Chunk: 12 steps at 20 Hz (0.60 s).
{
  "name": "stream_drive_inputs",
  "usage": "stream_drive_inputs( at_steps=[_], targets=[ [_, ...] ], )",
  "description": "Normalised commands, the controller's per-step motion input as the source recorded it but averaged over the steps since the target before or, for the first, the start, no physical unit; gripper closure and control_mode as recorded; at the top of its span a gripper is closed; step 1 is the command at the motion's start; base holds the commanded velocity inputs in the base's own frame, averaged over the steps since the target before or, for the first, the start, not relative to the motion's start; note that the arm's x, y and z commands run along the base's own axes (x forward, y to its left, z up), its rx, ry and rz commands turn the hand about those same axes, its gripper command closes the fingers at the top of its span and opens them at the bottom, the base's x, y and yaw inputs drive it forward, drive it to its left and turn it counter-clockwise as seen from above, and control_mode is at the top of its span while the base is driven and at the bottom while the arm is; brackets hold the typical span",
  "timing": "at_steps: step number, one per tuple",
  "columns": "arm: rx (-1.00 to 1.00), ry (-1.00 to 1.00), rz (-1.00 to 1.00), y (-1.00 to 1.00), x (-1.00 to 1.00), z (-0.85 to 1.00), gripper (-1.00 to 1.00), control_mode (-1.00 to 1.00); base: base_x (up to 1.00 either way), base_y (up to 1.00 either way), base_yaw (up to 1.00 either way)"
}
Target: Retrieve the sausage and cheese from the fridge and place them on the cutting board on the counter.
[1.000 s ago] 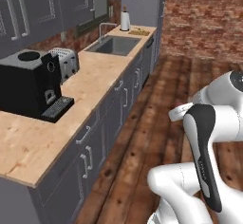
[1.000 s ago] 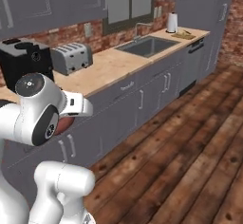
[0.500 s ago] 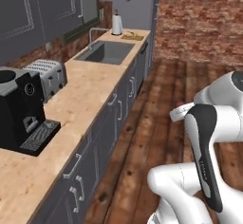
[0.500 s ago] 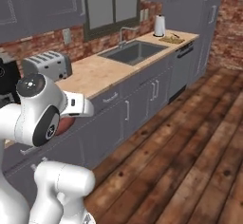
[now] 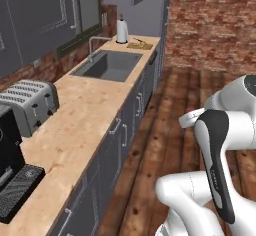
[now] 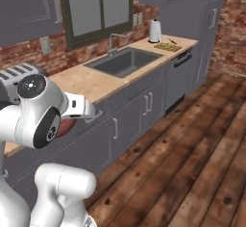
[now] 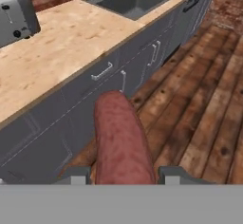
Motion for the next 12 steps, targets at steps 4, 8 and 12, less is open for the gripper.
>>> stream_drive_inputs(
  at_steps=[4,8,12],
  targets=[
    [0.0,0.0,0.0,0.0,0.0,0.0,1.0,1.0,0.93,-0.12,0.02],
    [0.0,0.0,0.0,0.0,0.0,0.0,1.0,1.0,0.9,-0.16,0.01],
    [0.0,0.0,0.0,0.0,0.0,0.0,1.0,1.0,0.85,-0.21,0.01]
  ],
)
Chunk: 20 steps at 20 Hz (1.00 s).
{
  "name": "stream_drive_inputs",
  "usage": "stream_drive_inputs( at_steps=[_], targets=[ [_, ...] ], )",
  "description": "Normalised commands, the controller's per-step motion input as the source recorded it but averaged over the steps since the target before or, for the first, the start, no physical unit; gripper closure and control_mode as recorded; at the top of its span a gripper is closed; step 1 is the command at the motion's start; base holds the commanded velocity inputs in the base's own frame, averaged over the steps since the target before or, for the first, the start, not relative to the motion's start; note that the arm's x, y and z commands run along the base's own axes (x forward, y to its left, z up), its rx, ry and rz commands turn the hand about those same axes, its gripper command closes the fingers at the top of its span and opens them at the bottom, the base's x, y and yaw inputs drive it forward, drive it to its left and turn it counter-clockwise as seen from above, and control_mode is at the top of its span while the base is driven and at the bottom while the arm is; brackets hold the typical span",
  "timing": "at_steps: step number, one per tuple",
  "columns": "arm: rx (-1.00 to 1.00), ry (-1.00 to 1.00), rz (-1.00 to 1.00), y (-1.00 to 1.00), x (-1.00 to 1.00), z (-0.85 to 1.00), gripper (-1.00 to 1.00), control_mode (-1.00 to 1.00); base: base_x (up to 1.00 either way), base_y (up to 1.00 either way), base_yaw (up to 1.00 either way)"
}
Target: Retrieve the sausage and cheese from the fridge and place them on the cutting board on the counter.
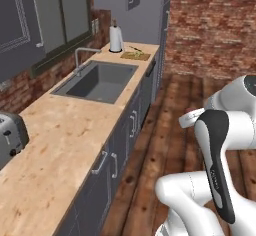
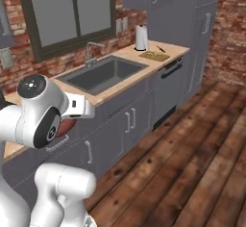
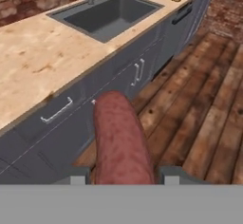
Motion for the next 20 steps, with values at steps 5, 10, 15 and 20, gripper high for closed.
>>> stream_drive_inputs(
  at_steps=[5,10,15,20],
  targets=[
    [0.0,0.0,0.0,0.0,0.0,0.0,1.0,1.0,0.81,-0.24,0.01],
    [0.0,0.0,0.0,0.0,0.0,0.0,1.0,1.0,0.83,-0.23,0.01],
    [0.0,0.0,0.0,0.0,0.0,0.0,1.0,1.0,0.86,-0.2,0.01],
    [0.0,0.0,0.0,0.0,0.0,0.0,1.0,1.0,0.87,-0.19,0.01]
  ],
)
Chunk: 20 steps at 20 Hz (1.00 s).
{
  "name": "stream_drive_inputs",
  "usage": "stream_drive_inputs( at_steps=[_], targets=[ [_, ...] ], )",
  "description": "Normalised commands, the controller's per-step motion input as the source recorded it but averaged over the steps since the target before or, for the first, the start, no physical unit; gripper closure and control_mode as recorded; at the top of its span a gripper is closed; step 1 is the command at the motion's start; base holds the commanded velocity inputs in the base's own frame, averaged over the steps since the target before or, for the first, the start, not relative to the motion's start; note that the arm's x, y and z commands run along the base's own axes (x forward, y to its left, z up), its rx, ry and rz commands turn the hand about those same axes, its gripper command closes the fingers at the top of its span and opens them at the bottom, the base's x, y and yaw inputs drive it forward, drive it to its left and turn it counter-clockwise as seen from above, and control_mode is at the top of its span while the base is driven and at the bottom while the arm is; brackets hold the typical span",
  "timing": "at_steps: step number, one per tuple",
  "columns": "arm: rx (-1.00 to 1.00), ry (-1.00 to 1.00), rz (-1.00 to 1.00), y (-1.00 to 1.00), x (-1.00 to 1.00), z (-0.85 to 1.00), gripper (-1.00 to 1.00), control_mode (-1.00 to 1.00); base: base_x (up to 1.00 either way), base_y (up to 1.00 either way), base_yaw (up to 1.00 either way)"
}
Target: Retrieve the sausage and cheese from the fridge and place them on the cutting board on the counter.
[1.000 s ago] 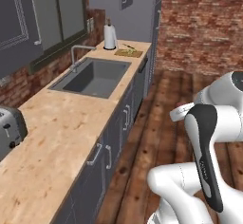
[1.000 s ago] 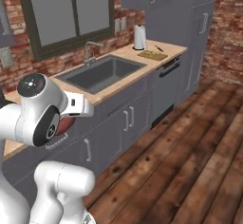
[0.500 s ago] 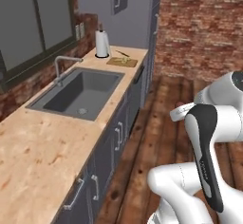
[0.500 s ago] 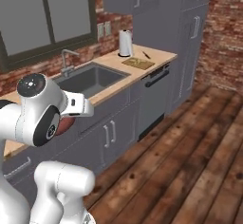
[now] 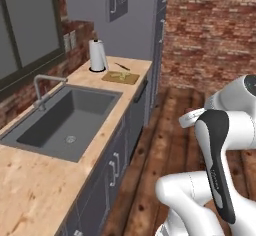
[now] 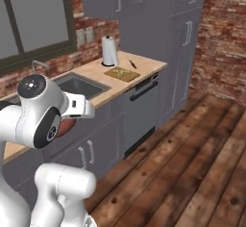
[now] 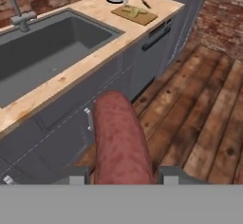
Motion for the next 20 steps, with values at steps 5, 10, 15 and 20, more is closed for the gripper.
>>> stream_drive_inputs(
  at_steps=[5,10,15,20],
  targets=[
    [0.0,0.0,0.0,0.0,0.0,0.0,1.0,1.0,0.89,-0.18,0.01],
    [0.0,0.0,0.0,0.0,0.0,0.0,1.0,1.0,0.91,-0.16,0.01],
    [0.0,0.0,0.0,0.0,0.0,0.0,1.0,1.0,0.92,-0.16,0.02],
    [0.0,0.0,0.0,0.0,0.0,0.0,1.0,1.0,0.93,-0.14,0.04]
  ],
)
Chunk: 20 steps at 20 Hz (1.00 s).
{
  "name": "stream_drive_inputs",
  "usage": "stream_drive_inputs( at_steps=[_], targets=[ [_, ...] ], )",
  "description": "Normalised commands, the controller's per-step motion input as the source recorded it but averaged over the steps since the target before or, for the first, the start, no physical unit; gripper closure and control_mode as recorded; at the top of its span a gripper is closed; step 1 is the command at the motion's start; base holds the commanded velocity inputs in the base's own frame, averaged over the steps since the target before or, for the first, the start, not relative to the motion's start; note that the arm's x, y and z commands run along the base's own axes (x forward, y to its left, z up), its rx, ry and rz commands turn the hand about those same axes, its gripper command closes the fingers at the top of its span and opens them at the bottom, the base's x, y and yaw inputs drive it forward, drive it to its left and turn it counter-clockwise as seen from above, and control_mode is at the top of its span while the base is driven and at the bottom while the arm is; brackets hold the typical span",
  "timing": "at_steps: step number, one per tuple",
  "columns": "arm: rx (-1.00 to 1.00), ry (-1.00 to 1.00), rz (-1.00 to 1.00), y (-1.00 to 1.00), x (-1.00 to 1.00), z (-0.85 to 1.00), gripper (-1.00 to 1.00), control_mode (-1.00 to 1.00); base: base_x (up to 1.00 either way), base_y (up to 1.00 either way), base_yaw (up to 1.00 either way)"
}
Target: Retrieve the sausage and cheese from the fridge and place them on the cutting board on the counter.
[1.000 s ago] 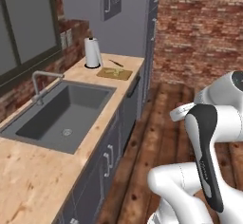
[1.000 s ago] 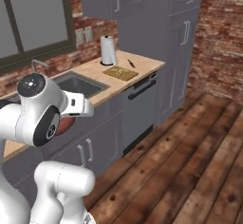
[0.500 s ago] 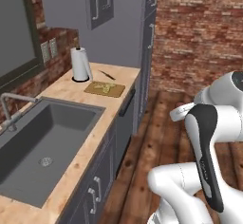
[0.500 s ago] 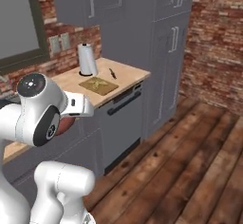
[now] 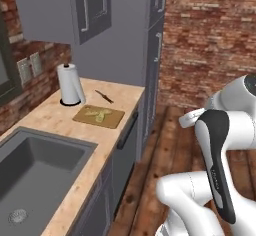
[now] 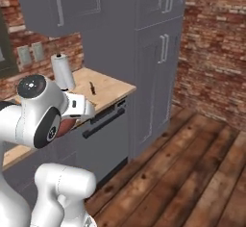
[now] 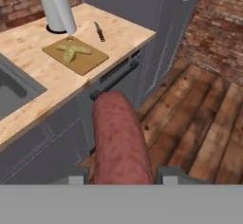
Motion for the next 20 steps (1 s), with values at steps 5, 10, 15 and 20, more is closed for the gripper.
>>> stream_drive_inputs(
  at_steps=[5,10,15,20],
  targets=[
    [0.0,0.0,0.0,0.0,0.0,0.0,1.0,1.0,0.92,-0.13,0.05],
    [0.0,0.0,0.0,0.0,0.0,0.0,1.0,1.0,0.9,-0.1,0.11],
    [0.0,0.0,0.0,0.0,0.0,0.0,1.0,1.0,0.83,-0.09,0.22],
    [0.0,0.0,0.0,0.0,0.0,0.0,1.0,1.0,0.58,-0.09,0.53]
  ],
)
